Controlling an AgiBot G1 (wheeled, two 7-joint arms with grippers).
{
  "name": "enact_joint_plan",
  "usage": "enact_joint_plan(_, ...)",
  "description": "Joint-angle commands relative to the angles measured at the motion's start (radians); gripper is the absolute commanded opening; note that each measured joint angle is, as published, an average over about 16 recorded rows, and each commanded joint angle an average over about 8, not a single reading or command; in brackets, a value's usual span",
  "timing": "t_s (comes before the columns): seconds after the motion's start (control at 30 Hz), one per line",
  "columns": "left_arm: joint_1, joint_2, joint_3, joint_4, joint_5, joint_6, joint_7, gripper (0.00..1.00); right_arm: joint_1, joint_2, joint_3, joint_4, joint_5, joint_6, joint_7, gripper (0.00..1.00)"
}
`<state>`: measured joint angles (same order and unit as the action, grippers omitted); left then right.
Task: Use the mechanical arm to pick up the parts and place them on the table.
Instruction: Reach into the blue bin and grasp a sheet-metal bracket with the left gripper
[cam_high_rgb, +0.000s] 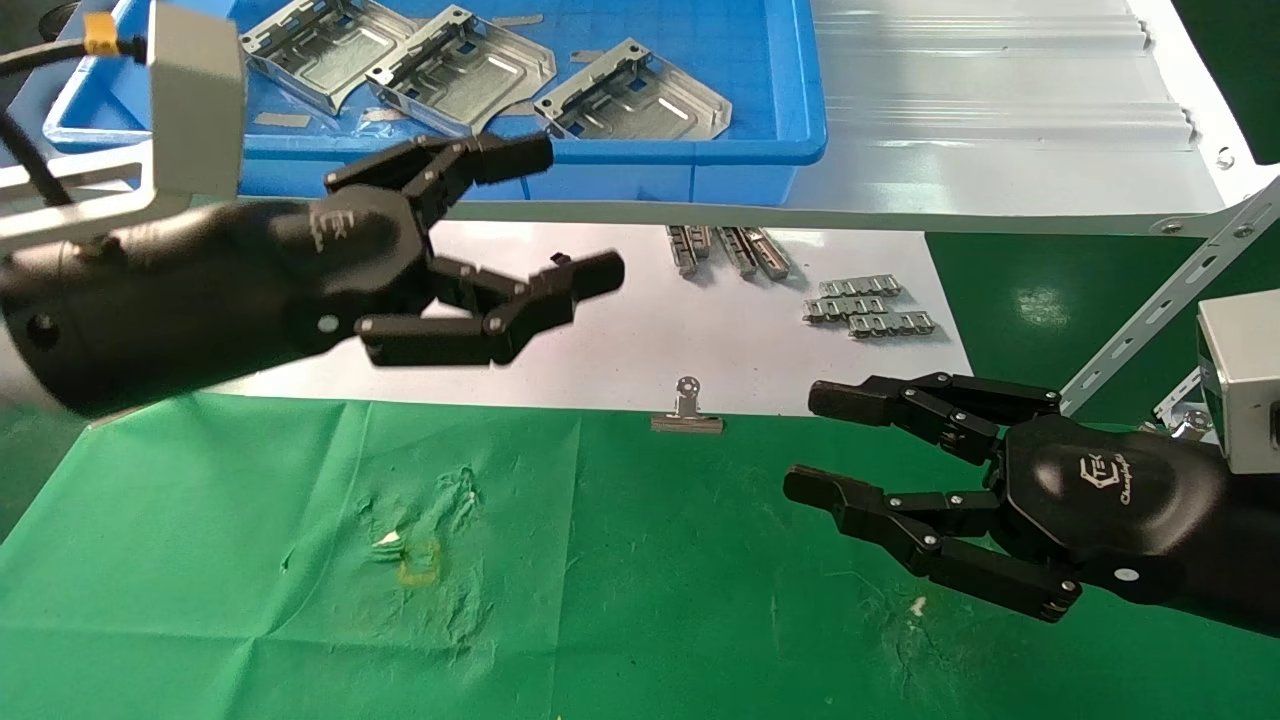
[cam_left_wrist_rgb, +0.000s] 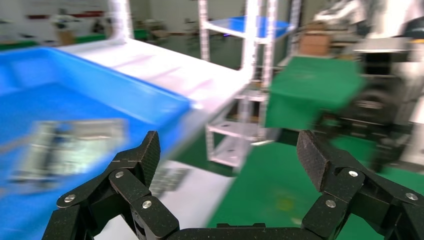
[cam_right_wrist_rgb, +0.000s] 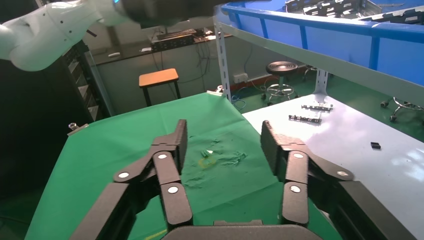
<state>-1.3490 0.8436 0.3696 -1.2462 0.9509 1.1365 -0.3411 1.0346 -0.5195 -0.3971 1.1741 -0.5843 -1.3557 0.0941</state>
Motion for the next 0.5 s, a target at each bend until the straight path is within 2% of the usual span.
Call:
enact_joint_plan(0.03, -0.029, 0.016, 0.008, 0.013, 0.032, -0.043, -0.015, 1.0, 0.0, 0.0, 0.0, 0.0, 0.0, 0.0, 0.0, 0.0)
enact_joint_plan(0.23, -0.199, 0.115, 0.078, 0.188, 0.162, -0.071, -0.003, 1.0, 0.0, 0.0, 0.0, 0.0, 0.0, 0.0, 0.0, 0.0)
enact_joint_plan(0.5, -0.425, 0.266, 0.164, 0.533, 0.306, -0.067, 0.071, 1.0, 0.0, 0.0, 0.0, 0.0, 0.0, 0.0, 0.0, 0.0)
